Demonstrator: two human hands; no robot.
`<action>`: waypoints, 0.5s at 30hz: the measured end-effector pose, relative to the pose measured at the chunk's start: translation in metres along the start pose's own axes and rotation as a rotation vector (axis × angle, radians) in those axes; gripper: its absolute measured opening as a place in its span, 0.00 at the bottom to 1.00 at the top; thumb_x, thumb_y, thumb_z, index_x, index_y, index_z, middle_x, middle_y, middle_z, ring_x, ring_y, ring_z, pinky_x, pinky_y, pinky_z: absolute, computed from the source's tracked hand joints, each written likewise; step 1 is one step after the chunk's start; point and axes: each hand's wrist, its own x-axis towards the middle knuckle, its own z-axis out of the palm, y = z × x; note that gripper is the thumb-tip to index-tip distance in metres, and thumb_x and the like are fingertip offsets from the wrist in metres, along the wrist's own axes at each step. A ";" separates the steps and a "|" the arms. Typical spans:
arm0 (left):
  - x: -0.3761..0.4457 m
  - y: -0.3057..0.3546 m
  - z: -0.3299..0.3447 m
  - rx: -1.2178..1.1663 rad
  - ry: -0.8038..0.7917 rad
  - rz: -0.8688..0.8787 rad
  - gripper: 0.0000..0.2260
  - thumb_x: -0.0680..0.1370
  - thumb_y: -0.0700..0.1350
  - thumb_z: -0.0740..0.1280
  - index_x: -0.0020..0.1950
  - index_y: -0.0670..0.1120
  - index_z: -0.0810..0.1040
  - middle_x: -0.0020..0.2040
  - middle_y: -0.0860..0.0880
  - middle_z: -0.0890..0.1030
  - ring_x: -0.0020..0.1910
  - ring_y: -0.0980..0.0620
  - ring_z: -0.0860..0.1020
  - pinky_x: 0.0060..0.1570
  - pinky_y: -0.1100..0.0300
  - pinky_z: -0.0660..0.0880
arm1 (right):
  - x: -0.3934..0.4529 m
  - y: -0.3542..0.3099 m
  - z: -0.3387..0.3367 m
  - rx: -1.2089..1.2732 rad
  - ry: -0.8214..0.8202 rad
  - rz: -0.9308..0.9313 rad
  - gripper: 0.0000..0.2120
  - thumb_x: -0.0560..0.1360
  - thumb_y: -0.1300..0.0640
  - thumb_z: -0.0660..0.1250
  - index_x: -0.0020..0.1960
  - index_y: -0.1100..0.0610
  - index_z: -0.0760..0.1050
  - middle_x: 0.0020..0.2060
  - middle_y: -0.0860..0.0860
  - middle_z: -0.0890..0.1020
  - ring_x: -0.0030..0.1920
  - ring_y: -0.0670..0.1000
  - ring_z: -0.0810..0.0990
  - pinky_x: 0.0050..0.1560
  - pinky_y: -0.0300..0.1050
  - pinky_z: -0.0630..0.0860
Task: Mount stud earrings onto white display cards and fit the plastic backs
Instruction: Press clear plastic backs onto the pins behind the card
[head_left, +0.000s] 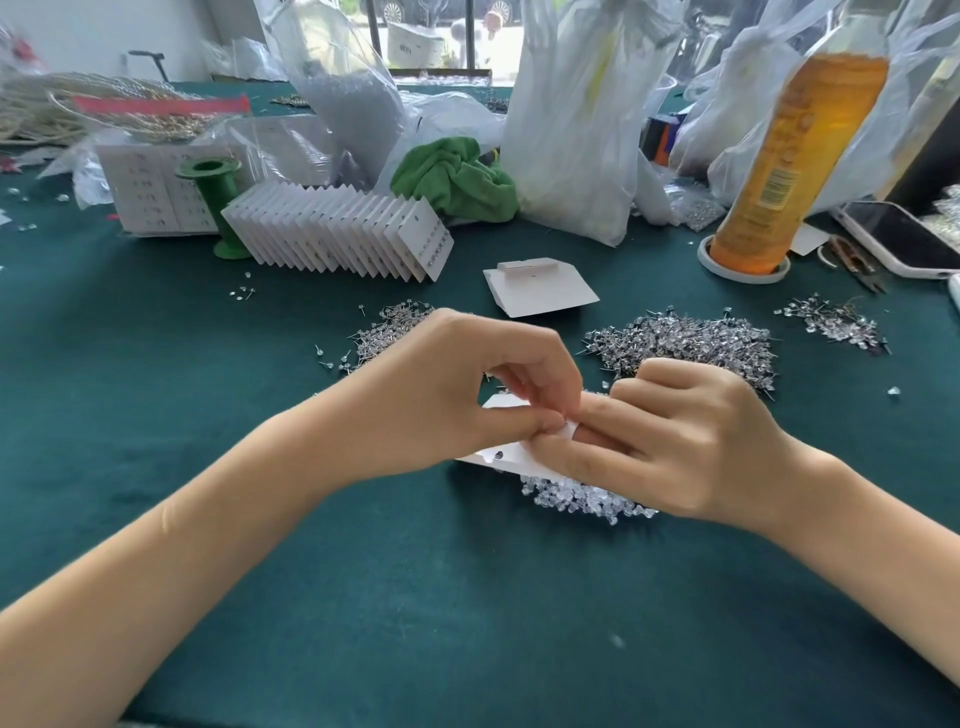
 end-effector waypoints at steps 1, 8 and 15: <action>0.001 0.000 0.000 -0.011 -0.004 0.001 0.07 0.72 0.34 0.72 0.44 0.45 0.81 0.41 0.55 0.83 0.43 0.57 0.81 0.48 0.70 0.73 | 0.000 0.001 0.000 -0.006 -0.002 -0.010 0.09 0.76 0.64 0.67 0.43 0.53 0.84 0.30 0.51 0.79 0.24 0.51 0.63 0.24 0.41 0.63; 0.005 -0.002 -0.002 -0.084 0.030 0.040 0.08 0.74 0.37 0.71 0.48 0.48 0.80 0.43 0.56 0.82 0.44 0.56 0.80 0.46 0.60 0.75 | 0.002 0.004 -0.004 -0.012 0.072 0.020 0.10 0.73 0.67 0.70 0.44 0.53 0.85 0.33 0.53 0.83 0.23 0.51 0.68 0.24 0.40 0.66; 0.005 -0.015 -0.006 0.066 0.424 0.089 0.12 0.81 0.37 0.58 0.62 0.44 0.75 0.61 0.49 0.77 0.59 0.60 0.74 0.59 0.65 0.68 | 0.006 0.018 -0.012 1.049 0.073 1.136 0.06 0.75 0.59 0.68 0.50 0.51 0.80 0.27 0.47 0.81 0.21 0.46 0.69 0.23 0.34 0.67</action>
